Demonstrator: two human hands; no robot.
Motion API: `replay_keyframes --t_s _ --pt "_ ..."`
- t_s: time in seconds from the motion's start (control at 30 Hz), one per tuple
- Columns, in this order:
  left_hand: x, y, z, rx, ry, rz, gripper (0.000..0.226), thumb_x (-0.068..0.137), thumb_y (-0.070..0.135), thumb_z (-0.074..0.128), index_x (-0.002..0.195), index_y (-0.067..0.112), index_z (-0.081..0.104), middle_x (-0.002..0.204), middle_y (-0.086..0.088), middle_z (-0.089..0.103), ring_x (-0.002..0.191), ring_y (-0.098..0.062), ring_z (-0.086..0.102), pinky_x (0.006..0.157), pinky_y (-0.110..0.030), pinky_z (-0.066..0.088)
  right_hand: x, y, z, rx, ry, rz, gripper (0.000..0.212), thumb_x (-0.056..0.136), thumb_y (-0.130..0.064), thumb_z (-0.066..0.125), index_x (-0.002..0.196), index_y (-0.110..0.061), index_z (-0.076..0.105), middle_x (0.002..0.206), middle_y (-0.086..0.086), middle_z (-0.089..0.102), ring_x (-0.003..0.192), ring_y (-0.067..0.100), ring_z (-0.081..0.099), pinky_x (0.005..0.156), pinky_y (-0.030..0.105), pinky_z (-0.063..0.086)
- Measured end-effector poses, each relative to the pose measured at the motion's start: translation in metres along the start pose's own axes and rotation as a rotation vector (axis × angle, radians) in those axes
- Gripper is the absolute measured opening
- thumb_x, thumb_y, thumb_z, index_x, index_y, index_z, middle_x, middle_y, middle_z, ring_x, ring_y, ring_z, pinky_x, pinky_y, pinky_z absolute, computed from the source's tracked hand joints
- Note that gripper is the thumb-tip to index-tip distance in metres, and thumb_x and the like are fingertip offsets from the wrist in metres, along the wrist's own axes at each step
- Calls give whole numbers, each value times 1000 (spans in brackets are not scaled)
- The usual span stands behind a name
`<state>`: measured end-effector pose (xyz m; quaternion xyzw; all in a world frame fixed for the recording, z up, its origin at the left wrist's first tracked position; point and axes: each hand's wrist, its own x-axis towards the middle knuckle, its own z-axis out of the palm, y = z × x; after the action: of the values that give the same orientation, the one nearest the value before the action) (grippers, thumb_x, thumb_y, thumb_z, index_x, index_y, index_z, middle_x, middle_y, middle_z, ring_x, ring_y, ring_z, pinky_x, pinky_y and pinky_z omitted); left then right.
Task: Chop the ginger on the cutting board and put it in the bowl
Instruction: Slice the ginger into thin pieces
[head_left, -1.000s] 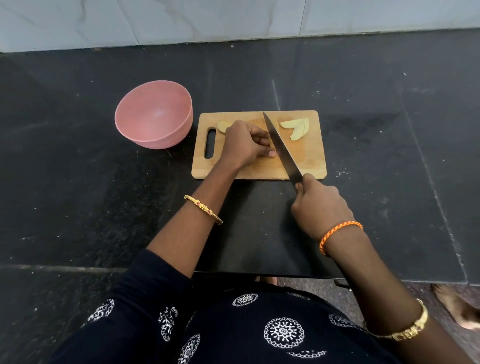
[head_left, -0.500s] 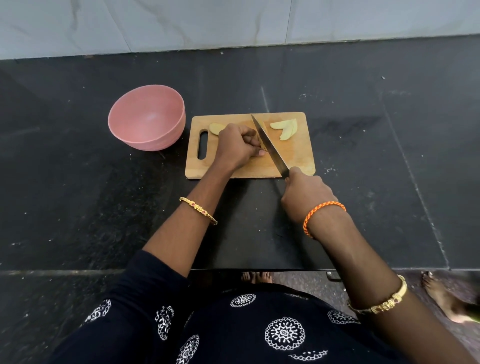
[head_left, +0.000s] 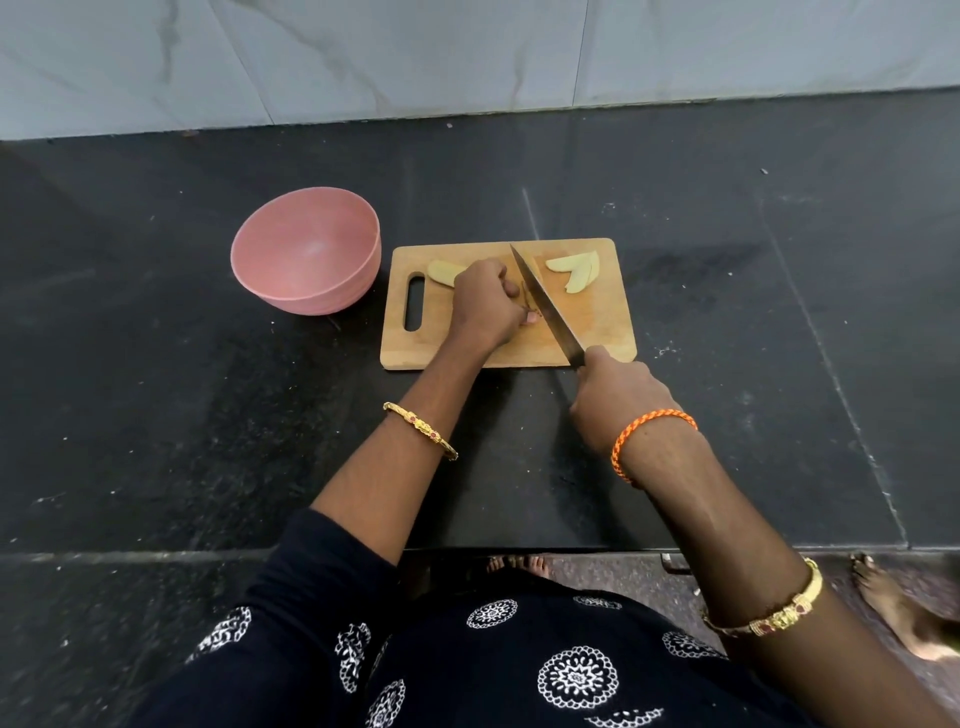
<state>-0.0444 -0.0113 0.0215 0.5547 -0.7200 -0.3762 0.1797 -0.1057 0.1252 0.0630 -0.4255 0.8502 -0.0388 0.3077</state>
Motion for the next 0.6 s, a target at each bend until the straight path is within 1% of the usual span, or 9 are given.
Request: replay_keyframes --t_s 0.07,0.13,0.2,0.23,0.33,0.4,0.47,0.53,0.6 --pt "1 1 1 21 -4 5 42 68 9 81 105 4 62 104 -5 65 95 -16 59 76 -22 44 -5 7 7 7 -8 20 24 99 -17 38 122 -12 44 102 14 55 94 30 58 79 39 51" --pt "2 2 0 34 -36 16 51 69 9 80 115 4 59 108 -5 64 99 -17 59 81 -22 44 -10 15 10 20 -17 20 19 99 -18 38 116 -14 44 92 11 51 88 30 57 75 39 48" --pt "2 4 -1 38 -70 17 63 69 8 79 126 4 53 112 -6 63 103 -18 58 88 -25 47 -16 23 9 37 -34 21 10 99 -22 38 106 -17 43 80 6 46 83 28 56 75 40 49" --pt "3 4 -2 28 -81 13 67 69 6 79 129 6 50 112 -6 62 103 -18 57 89 -27 48 -18 27 7 48 -46 14 8 100 -24 37 101 -18 41 78 5 45 83 28 56 75 40 50" --pt "4 6 -5 15 -106 12 75 70 4 78 136 13 43 110 -4 62 96 -13 55 87 -25 47 -27 41 2 82 -78 2 14 100 -29 34 91 -21 41 82 7 51 81 28 58 76 39 50" --pt "4 5 -5 21 -129 16 76 72 4 76 138 17 41 105 -3 60 94 -12 54 84 -23 46 -33 53 -1 96 -71 -1 23 100 -31 35 81 -22 43 78 6 53 73 26 56 72 35 47" --pt "3 5 -7 14 -153 10 76 74 4 75 140 19 39 104 -1 57 97 -14 55 82 -21 44 -39 64 -4 107 -29 -11 27 99 -32 36 76 -20 44 74 7 55 70 28 56 68 34 48" --pt "2 3 -8 14 -161 18 75 74 6 75 140 18 40 113 -4 59 105 -16 55 87 -23 43 -42 70 -7 142 33 -30 29 98 -32 38 73 -19 45 70 8 55 67 28 56 63 34 46" --pt "1 3 -8 17 -159 28 74 75 7 75 139 17 41 121 -6 58 109 -16 54 90 -24 42 -38 71 -8 165 107 -57 29 98 -31 40 73 -19 44 66 7 54 64 28 55 61 33 43"
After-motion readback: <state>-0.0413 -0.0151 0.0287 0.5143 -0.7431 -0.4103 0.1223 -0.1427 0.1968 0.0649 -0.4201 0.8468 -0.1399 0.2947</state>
